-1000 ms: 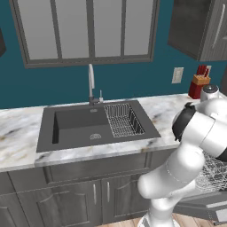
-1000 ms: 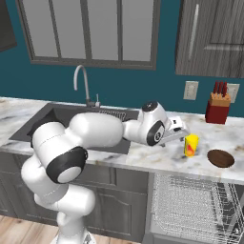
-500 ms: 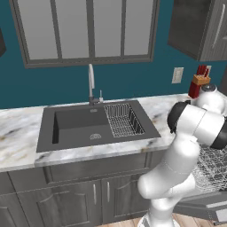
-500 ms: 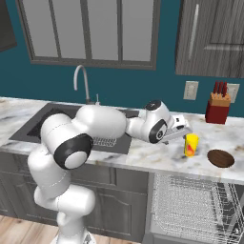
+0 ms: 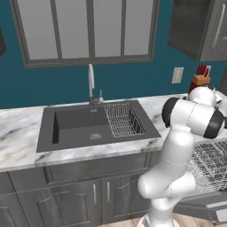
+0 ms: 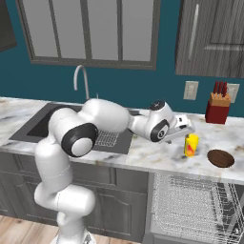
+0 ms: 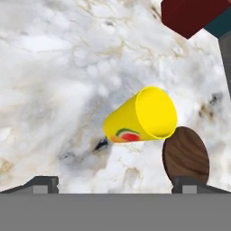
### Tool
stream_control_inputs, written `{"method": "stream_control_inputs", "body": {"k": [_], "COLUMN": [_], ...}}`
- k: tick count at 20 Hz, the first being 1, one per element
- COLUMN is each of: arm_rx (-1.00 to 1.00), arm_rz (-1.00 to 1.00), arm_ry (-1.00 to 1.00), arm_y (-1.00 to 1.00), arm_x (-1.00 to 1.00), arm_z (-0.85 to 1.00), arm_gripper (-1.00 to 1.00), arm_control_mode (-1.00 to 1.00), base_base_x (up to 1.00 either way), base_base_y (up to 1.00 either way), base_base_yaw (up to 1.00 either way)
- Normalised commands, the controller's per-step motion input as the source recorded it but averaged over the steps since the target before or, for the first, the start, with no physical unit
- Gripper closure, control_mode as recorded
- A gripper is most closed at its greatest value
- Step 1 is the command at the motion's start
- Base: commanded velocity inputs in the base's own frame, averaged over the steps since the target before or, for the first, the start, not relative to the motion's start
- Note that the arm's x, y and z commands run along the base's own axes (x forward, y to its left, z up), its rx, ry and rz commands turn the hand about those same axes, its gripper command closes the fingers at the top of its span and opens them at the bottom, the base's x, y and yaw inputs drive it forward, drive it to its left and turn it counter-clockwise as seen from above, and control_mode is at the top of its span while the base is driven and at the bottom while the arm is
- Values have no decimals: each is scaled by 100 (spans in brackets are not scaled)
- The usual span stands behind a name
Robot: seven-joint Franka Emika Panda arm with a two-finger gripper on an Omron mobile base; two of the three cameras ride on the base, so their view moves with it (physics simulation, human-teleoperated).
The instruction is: Pick up the cup and bowl from the counter, place them in the dishwasher, and close the dishwasher door.
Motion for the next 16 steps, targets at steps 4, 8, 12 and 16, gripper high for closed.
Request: {"method": "stream_control_inputs", "body": {"k": [4,8,12,16], "arm_rx": [0,0,0,0], "arm_rz": [0,0,0,0], "arm_ry": [0,0,0,0], "arm_y": [-18,-15,-14,-7], "arm_x": [24,27,27,21], "arm_z": [-11,-12,-9,-19], "arm_gripper": [-100,-100,-100,-100], "arm_control_mode": [-100,-100,-100,-100], "base_base_x": [0,0,0,0], "base_base_y": [0,0,0,0], "base_base_yaw": [0,0,0,0]}}
